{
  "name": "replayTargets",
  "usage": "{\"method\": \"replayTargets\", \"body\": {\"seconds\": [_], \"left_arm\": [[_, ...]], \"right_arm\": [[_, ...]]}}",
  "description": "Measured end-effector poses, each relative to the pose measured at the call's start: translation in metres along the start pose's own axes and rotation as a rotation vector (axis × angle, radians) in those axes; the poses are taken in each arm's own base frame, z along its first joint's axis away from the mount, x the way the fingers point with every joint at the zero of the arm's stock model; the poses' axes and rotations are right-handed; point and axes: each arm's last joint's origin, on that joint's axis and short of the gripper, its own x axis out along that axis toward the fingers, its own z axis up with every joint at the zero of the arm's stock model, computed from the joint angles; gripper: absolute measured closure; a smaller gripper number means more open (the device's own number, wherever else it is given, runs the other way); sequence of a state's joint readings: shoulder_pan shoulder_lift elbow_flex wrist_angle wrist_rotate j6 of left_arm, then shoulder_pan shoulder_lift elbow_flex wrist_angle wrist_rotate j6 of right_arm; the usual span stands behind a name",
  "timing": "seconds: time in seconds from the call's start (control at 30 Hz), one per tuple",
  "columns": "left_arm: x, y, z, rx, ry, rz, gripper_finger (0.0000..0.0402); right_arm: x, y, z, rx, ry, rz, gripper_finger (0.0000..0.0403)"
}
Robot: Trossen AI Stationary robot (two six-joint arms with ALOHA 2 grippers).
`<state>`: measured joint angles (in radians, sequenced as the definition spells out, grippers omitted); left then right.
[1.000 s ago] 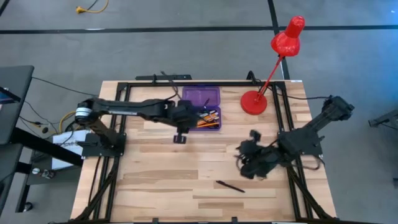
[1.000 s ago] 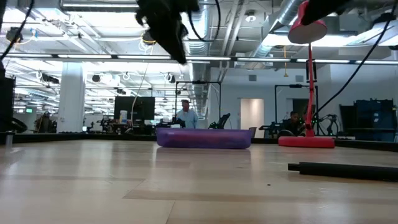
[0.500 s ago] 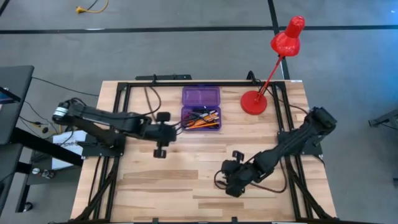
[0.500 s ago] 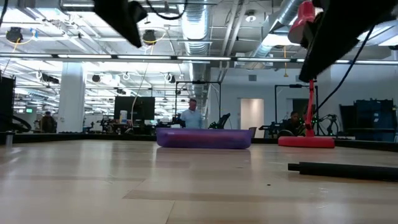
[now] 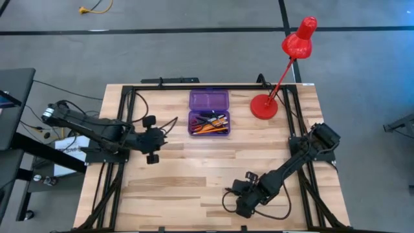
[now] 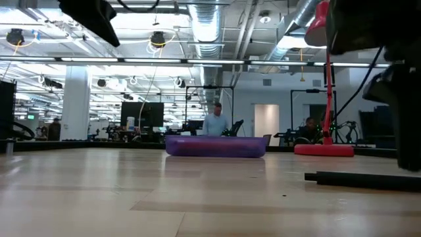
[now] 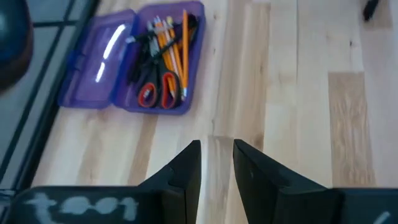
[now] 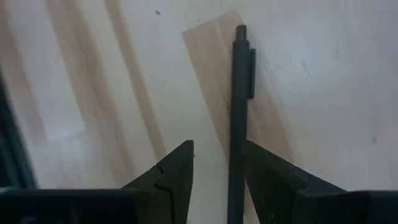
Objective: Pick & place school supplies into a supply box
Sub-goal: Put the black pen into the purple supply box
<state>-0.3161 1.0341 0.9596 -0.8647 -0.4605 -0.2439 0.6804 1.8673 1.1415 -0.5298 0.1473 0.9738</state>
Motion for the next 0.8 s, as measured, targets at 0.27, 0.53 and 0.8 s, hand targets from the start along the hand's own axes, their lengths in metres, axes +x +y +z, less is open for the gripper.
{"method": "replayTargets", "body": {"seconds": [0.27, 0.53, 0.8], "left_arm": [[-0.009, 0.005, -0.001, -0.015, -0.047, 0.040, 0.0319], [-0.008, 0.005, -0.001, -0.018, -0.050, 0.045, 0.0319], [-0.008, 0.005, 0.000, -0.030, -0.057, 0.055, 0.0319]], "right_arm": [[0.007, -0.005, -0.002, 0.021, 0.051, -0.037, 0.0272], [0.007, -0.008, 0.000, 0.010, 0.055, -0.057, 0.0272], [0.010, -0.019, 0.007, 0.010, 0.115, -0.040, 0.0281]]}}
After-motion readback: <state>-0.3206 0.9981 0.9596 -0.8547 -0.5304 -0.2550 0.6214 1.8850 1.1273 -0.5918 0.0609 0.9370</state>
